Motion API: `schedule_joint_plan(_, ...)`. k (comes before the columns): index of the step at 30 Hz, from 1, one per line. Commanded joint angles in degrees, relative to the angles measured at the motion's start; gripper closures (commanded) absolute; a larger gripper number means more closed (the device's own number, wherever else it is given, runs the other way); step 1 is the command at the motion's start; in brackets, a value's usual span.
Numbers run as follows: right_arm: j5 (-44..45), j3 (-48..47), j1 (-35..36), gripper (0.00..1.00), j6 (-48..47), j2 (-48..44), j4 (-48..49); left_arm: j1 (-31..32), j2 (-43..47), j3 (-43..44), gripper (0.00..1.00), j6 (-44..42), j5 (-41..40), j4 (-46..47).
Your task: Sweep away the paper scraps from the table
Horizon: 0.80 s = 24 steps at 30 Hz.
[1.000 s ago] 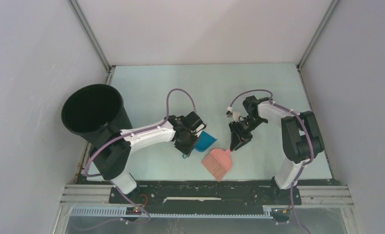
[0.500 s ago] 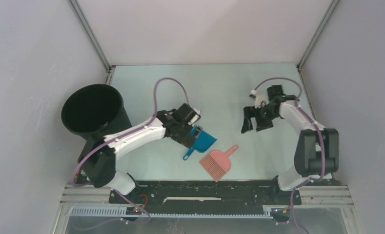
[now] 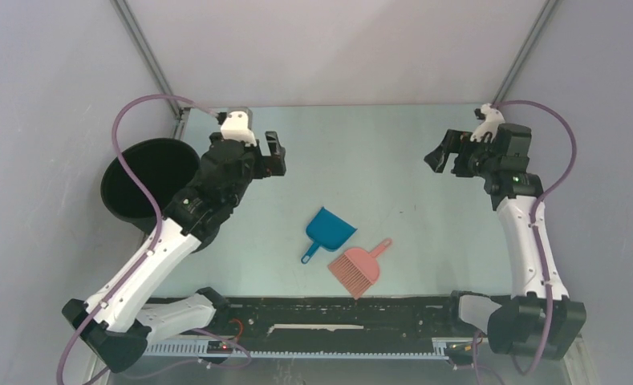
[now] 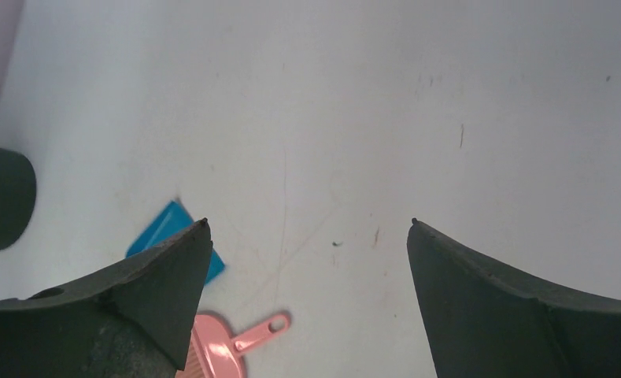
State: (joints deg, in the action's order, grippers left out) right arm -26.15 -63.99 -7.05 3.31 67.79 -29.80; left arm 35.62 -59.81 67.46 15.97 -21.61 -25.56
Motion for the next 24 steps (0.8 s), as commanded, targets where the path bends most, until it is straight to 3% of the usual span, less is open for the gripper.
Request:
schedule_joint_plan(1, 3.0, 0.0, -0.1, 0.00, 6.5, -5.3, 8.2, -1.0, 0.6, -3.1, 0.00, 0.0, -7.9, 6.8)
schedule_joint_plan(9, -3.8, 5.5, -1.5, 0.00, 3.1, -9.2, 10.9, -2.5, 5.4, -9.8, 0.00, 0.0, -4.2, 10.5)
schedule_joint_plan(24, -8.6, 7.8, -2.9, 0.00, 3.0, -11.1, 12.6, -2.5, 6.1, -10.0, 0.00, -0.9, -4.7, 11.3)
